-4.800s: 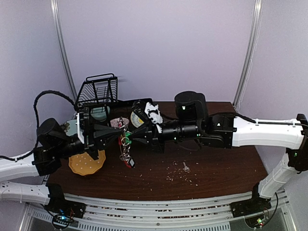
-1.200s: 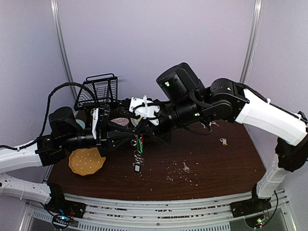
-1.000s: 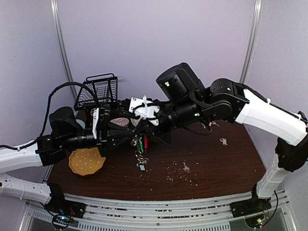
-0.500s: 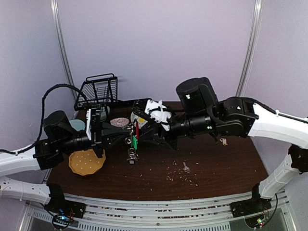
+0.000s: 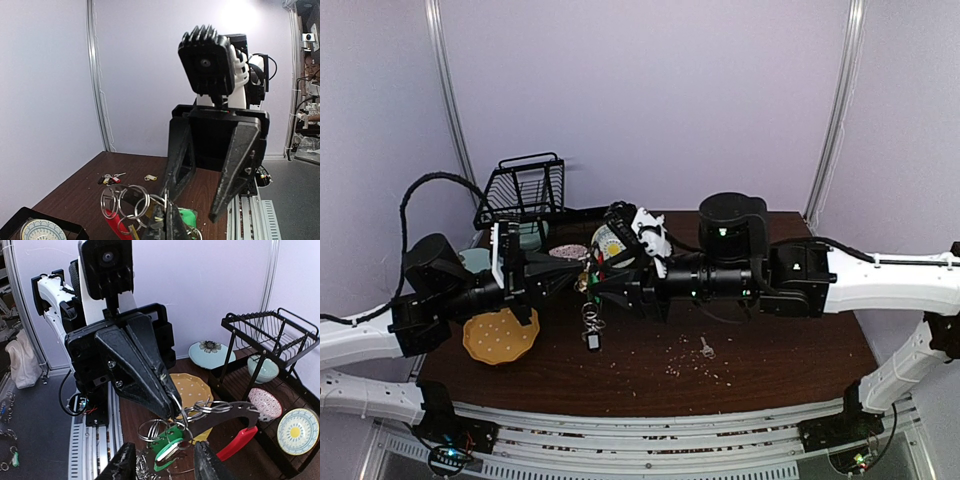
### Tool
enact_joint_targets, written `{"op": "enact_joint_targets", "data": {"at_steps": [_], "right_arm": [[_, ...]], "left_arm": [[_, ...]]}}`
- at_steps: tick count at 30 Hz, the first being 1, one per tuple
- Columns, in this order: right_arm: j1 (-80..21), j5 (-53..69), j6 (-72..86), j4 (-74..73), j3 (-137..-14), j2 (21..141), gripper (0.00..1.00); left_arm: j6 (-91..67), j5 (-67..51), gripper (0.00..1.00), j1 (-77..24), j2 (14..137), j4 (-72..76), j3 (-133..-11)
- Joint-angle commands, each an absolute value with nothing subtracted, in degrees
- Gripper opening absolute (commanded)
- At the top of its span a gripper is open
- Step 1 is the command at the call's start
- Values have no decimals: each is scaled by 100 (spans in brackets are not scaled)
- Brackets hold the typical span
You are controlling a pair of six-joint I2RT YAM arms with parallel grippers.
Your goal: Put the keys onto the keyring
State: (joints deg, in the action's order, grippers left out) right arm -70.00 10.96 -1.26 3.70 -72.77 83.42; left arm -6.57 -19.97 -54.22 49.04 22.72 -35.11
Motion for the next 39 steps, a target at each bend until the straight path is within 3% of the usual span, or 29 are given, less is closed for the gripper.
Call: {"op": "enact_joint_targets", "data": {"at_steps": [1,13,21,25,32,39], "right_arm": [[-6984,1027,-2,820,-7238,8430,31],[-6976,794,-122,511,-7299,8600,31],[-6972,709,-187,507,-7215,8535,7],[-6986,663,-256,459,-7204,8655,0],[-6999,3054,-764,-302,-7648,9193,0],[-6992,3621,-936,-1117,-8416,9732,0]], "left_arm": [[-713,-1932,0,-5451,4817,2745,-3516],[-1022,-2016,0,-5449,4851,3160,-3340],[-1020,-1973,0,-5449,4773,3219,-3297],[-1332,-2120,0,-5441,4711,3772,-3095],[-1668,-2428,0,-5414,4393,5026,-2530],[-1554,-2783,0,-5420,4405,5065,-2545]]}}
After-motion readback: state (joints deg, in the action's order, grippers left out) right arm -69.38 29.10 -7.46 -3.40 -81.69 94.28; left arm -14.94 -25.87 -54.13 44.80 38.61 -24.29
